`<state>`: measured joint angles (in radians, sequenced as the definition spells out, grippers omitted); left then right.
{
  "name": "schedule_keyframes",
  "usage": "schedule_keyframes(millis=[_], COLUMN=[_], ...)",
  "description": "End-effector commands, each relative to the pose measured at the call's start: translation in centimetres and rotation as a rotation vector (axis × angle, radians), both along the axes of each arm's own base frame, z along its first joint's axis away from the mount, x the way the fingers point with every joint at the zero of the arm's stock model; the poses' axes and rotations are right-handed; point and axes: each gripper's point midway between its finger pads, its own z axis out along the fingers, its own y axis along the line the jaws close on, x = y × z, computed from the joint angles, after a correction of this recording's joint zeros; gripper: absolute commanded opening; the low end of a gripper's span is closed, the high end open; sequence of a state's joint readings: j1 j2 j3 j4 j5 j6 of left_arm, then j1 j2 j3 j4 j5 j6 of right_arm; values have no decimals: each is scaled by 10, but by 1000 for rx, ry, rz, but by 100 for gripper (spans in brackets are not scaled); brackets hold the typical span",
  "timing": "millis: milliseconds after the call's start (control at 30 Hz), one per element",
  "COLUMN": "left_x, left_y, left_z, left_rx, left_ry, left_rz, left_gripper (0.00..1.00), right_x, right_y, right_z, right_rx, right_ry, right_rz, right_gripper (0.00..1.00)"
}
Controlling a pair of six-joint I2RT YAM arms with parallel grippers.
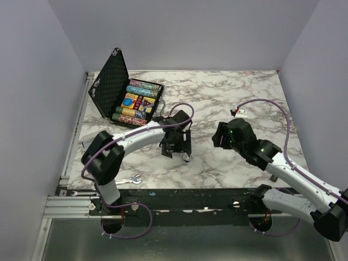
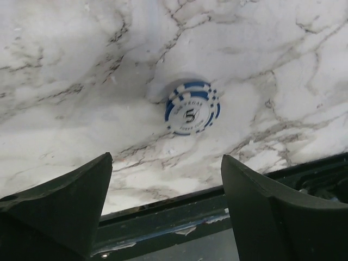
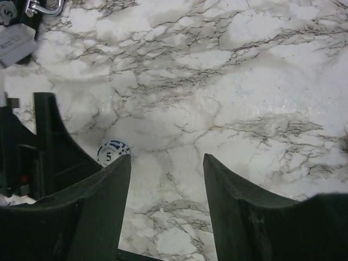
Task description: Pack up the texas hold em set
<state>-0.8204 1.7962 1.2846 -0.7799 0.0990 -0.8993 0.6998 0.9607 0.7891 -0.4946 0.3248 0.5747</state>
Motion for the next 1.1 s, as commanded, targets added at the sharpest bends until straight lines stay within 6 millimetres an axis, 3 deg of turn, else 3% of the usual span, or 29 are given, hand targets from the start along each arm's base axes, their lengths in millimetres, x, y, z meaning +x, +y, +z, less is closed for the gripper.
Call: schedule_keyframes(millis=[0, 100, 267, 467, 800, 1067], left_x=[9, 18, 20, 21, 27, 9], left_y=[5, 15, 9, -9, -24, -32], left_z=[30, 36, 40, 40, 38, 55], left_rx=[-137, -121, -168, -241, -285, -412], left_ry=[-207, -348, -479, -598, -761, -879], left_rz=[-122, -206, -349, -531, -720, -822], left_gripper=[83, 87, 91, 87, 93, 93], right_x=[0, -2, -3, -8, -22, -24], right_y=[-1, -1, 1, -7, -39, -45], right_z=[0, -2, 6, 40, 97, 115], right_rx=[1, -3, 20, 109, 206, 213], right_ry=[-13, -3, -16, -102, -248, -273], right_rz=[7, 10, 20, -19, -114, -133], right_gripper=[59, 59, 59, 59, 60, 63])
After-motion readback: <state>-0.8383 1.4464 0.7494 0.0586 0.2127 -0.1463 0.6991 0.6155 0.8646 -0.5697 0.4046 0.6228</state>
